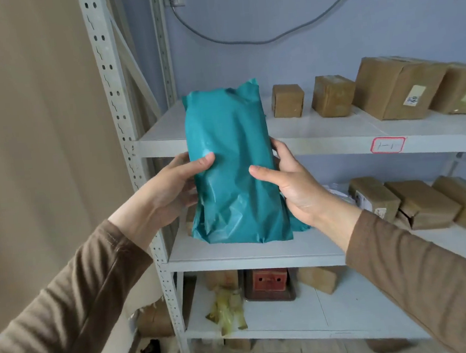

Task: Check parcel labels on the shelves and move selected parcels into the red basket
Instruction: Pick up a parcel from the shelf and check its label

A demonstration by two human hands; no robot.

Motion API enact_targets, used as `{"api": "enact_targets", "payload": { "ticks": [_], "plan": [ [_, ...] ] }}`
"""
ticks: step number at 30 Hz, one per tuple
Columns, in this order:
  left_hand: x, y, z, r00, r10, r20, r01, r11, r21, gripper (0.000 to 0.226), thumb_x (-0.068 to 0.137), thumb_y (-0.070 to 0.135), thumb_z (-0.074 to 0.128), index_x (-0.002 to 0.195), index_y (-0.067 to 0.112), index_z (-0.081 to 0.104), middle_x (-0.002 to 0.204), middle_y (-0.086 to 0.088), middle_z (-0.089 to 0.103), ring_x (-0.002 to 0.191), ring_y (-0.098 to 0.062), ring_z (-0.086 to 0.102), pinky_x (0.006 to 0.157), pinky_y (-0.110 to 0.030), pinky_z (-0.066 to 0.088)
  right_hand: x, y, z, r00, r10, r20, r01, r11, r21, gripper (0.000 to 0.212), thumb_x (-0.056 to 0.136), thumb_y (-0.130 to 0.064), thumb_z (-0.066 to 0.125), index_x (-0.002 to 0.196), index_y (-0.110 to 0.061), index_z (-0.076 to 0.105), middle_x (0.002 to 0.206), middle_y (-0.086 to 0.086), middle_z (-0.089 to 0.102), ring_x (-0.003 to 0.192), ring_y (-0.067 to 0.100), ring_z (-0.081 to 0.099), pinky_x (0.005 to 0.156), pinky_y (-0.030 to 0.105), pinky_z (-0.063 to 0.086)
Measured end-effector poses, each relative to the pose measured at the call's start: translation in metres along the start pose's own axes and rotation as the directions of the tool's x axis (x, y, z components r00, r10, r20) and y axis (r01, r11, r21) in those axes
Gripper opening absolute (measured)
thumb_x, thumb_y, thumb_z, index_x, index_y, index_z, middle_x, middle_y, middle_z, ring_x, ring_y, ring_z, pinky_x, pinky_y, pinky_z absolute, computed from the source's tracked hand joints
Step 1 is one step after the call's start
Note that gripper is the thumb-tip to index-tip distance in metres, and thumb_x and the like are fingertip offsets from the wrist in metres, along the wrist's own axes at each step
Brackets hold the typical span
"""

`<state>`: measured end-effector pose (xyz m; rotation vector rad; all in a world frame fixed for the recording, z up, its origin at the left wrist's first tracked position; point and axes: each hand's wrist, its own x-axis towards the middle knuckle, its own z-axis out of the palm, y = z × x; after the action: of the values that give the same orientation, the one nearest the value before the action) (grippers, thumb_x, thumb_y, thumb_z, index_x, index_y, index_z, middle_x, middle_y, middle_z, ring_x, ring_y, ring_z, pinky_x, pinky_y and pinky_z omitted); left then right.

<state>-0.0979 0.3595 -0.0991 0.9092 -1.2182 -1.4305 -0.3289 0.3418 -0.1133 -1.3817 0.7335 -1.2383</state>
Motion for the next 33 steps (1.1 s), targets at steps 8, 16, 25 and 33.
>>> {"api": "enact_targets", "payload": {
  "ticks": [8, 16, 25, 33],
  "plan": [
    [-0.026, -0.039, 0.023, 0.997, 0.015, -0.079, -0.013, 1.000, 0.020, 0.054, 0.084, 0.031, 0.083, 0.133, 0.019, 0.066, 0.124, 0.000, 0.076, 0.117, -0.023, 0.071, 0.104, -0.043, 0.055, -0.023, 0.010, -0.010, 0.998, 0.046, 0.036, -0.038, 0.976, -0.214, 0.042, 0.100, -0.008, 0.063, 0.139, -0.020, 0.056, 0.132, 0.000, 0.071, 0.122, 0.017, 0.067, 0.101, 0.034, 0.054],
    [-0.022, -0.043, 0.026, 0.689, 0.707, 0.162, -0.167, -0.063, 0.984, 0.064, 0.076, 0.045, 0.084, 0.131, 0.029, 0.055, 0.116, 0.009, 0.066, 0.101, -0.023, 0.059, 0.080, -0.039, 0.047, -0.020, 0.016, -0.040, 0.941, 0.288, -0.179, -0.306, 0.949, -0.082, 0.035, 0.109, -0.037, 0.043, 0.128, -0.016, 0.064, 0.128, 0.010, 0.071, 0.109, 0.027, 0.070, 0.099, 0.041, 0.053],
    [-0.013, -0.066, 0.018, 0.369, 0.643, 0.671, -0.304, -0.598, 0.741, 0.040, 0.100, 0.019, 0.065, 0.138, 0.020, 0.052, 0.136, -0.005, 0.065, 0.121, -0.030, 0.053, 0.089, -0.043, 0.042, -0.025, 0.018, -0.074, 0.868, 0.494, 0.041, -0.466, 0.785, 0.407, 0.090, 0.093, -0.081, 0.030, 0.135, -0.010, 0.064, 0.129, 0.019, 0.071, 0.110, 0.035, 0.073, 0.088, 0.044, 0.060],
    [0.014, -0.100, -0.008, 0.423, 0.681, 0.598, -0.457, -0.409, 0.790, 0.057, 0.090, 0.009, 0.078, 0.138, 0.013, 0.047, 0.156, -0.011, 0.050, 0.142, -0.033, 0.047, 0.105, -0.050, 0.046, -0.031, 0.023, -0.047, 0.873, 0.436, 0.219, -0.450, 0.893, 0.017, 0.063, 0.070, -0.018, 0.092, 0.127, -0.009, 0.064, 0.113, 0.016, 0.077, 0.097, 0.031, 0.076, 0.089, 0.045, 0.062]
  ]
}}
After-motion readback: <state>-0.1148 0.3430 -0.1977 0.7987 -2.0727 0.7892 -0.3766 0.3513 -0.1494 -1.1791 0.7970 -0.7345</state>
